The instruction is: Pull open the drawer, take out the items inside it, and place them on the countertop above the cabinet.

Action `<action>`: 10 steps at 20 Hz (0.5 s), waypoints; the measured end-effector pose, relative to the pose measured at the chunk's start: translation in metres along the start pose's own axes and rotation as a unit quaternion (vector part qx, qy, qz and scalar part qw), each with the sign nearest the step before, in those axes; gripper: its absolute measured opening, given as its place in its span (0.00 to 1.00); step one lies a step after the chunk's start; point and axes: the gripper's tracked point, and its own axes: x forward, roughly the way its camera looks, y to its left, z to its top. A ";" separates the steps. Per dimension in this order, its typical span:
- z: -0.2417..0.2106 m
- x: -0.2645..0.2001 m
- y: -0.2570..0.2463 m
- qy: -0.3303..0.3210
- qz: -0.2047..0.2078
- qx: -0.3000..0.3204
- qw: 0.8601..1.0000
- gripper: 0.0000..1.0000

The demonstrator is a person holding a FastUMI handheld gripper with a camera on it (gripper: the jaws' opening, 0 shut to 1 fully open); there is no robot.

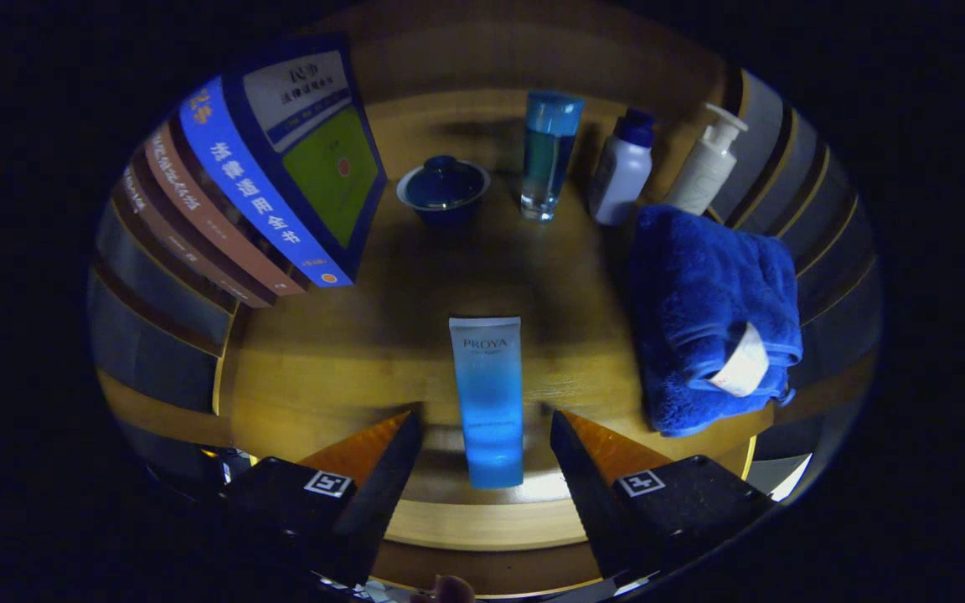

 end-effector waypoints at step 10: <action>-0.029 -0.121 0.007 -0.267 -0.033 -0.020 0.963 0.99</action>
